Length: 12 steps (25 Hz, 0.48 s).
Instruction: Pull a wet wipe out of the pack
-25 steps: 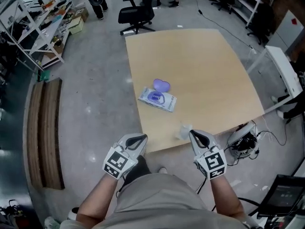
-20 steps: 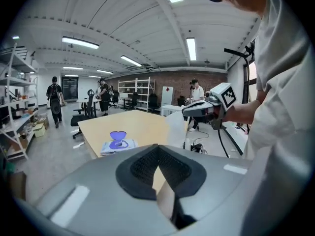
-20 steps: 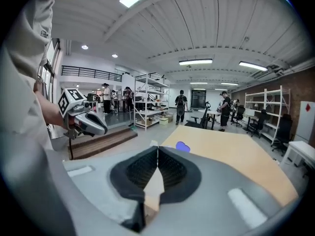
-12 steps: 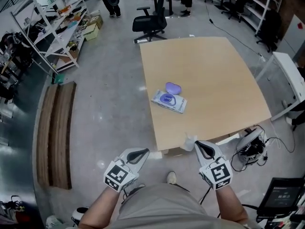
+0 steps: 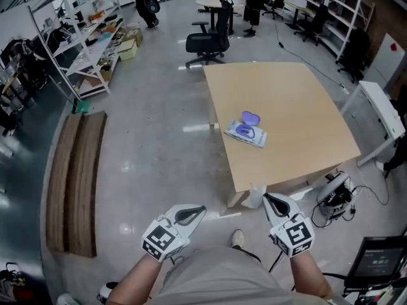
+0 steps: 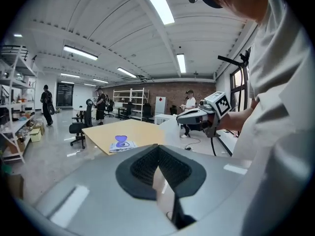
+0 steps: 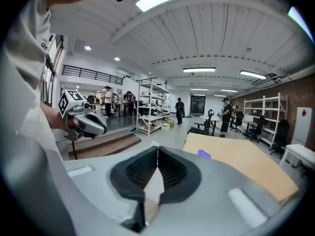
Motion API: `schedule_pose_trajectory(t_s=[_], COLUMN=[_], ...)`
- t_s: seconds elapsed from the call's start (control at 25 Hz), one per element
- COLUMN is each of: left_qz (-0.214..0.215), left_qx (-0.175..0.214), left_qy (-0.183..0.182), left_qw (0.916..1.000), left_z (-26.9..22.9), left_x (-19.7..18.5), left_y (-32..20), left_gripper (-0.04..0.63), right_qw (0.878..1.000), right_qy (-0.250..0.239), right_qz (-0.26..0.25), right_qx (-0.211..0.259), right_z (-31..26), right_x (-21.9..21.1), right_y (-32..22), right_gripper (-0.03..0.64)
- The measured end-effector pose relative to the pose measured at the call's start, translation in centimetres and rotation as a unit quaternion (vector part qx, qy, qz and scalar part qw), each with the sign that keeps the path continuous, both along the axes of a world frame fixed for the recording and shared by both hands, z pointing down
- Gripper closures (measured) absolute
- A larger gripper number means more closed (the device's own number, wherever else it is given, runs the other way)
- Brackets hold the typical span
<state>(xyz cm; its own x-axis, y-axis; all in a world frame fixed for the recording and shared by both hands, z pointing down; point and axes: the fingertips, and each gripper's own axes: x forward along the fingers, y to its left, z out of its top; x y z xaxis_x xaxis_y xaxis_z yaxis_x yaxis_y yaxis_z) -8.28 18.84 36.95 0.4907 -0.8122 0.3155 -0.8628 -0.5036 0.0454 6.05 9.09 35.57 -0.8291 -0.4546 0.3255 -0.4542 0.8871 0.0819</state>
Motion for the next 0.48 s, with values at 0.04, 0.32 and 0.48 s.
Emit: schedule_pose_trajectory(t_s=[0.04,0.32,0.48], left_qz=[0.004,0.041,0.051], left_qx=[0.001,0.015,0.016], left_qy=[0.004,0.007,0.009], left_qw=[1.0000,0.9990,0.9985], left_z=[-0.1,-1.0,-1.4], left_x=[-0.6,-3.5,-3.5], left_y=[1.3,8.7,11.4], left_gripper=[0.589,0.589,0.589], right_qw=[1.000,1.000,1.000], right_qy=[-0.001,0.001,0.004], right_qz=[0.003,0.023,0.020], right_qx=[-0.001,0.006,0.001], right_z=[-0.4,-2.7,-3.8], right_x=[-0.6,-3.2,-3.6], right_y=[1.5,10.4,14.4], right_gripper=[0.612,0.612,0.612])
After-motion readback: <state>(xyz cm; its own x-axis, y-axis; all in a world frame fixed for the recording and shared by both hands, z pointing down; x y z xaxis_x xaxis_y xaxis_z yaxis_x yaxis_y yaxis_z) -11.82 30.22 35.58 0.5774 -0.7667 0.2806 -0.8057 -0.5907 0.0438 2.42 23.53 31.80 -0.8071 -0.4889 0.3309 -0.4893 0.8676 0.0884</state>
